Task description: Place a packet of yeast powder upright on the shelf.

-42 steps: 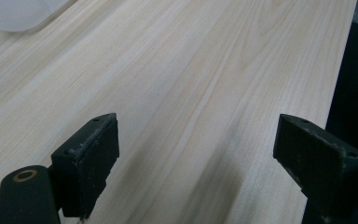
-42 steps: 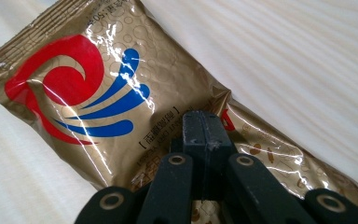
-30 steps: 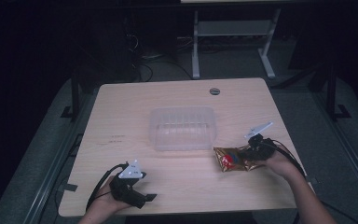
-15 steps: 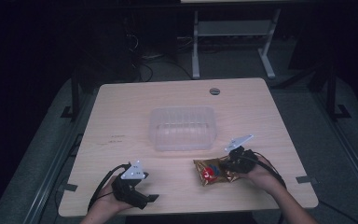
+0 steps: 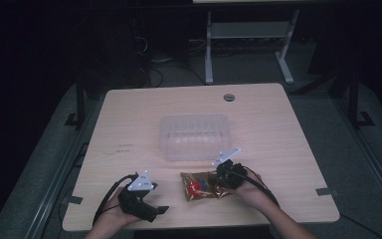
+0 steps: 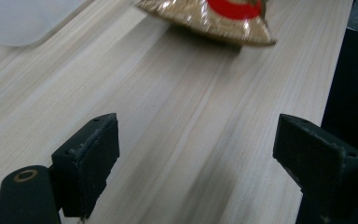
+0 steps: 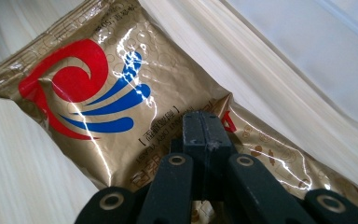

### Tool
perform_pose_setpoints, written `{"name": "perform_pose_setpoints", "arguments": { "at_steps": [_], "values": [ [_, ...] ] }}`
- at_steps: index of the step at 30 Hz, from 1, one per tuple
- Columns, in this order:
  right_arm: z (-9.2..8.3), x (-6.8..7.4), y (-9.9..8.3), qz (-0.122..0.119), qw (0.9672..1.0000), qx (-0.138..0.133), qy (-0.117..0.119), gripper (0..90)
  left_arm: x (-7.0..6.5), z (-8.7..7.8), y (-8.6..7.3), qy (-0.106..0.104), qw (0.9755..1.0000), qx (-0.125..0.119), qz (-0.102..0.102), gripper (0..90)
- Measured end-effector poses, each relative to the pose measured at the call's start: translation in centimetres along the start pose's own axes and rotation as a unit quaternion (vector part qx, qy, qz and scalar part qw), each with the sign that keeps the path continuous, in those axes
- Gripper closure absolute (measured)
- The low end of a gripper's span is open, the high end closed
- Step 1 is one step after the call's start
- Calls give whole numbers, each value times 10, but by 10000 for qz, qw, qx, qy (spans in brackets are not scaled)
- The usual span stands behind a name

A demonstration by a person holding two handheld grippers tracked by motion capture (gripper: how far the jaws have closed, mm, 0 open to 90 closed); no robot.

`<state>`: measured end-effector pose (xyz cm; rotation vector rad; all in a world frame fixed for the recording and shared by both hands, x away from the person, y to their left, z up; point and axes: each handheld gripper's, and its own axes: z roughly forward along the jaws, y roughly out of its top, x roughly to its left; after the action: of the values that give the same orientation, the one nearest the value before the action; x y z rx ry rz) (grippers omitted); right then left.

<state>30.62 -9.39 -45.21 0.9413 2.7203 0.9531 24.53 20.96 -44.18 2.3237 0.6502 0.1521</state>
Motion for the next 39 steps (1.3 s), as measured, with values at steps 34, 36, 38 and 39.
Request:
{"name": "perform_pose_setpoints", "arguments": {
  "at_steps": [34, 36, 38, 39],
  "values": [
    [-23, -1, -23, -769, 9957, 475, 214, 899, 12, -1, 5, 272, 9987, 9, -434, 142],
    [-22, 1, -23, -793, 9954, 490, 231, 899, 16, 0, 7, 328, 9982, 4, -496, 141],
    [-25, 1, -21, -757, 9960, 411, 223, 899, 25, 0, 10, 393, 9970, -29, -659, 141],
    [-27, 0, -20, -735, 9964, 357, 208, 899, 28, 0, 10, 382, 9962, -79, -782, 141]
  ]
}}
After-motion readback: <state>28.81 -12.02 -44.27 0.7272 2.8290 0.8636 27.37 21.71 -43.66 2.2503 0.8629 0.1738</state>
